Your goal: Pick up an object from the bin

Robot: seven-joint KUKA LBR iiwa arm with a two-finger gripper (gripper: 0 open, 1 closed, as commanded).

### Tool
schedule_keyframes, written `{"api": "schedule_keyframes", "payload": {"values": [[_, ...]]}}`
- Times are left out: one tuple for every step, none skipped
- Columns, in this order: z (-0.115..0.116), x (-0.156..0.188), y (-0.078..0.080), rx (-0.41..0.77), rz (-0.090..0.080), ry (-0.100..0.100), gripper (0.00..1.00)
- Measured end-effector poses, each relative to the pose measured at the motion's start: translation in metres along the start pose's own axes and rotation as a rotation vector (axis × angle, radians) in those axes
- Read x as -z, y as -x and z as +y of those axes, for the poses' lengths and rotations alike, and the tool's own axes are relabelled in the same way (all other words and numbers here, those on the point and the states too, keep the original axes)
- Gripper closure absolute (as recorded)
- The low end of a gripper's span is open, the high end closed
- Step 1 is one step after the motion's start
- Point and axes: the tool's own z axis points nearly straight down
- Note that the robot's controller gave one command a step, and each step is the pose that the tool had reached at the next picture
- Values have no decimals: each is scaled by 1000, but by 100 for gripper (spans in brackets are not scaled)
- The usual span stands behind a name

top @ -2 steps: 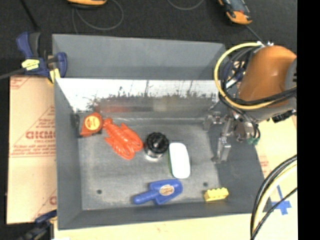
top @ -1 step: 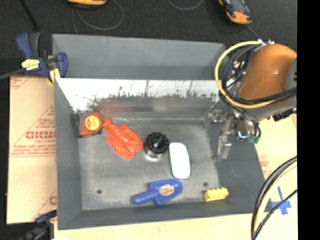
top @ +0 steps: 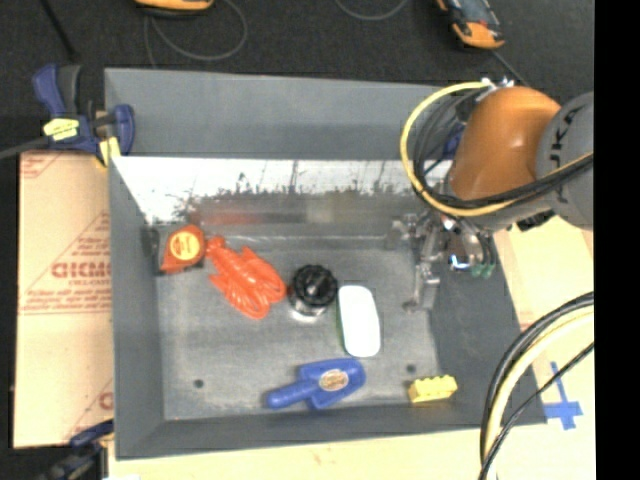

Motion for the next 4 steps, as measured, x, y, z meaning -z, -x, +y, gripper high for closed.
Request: {"api": "schedule_keyframes", "payload": {"values": [[31,-46,-2,-47,7,5,0],[46,-79,4,-90,13,4,0],[78,-83,-7,-29,9,3,0],[99,-82,-4,105,7,5,0]]}}
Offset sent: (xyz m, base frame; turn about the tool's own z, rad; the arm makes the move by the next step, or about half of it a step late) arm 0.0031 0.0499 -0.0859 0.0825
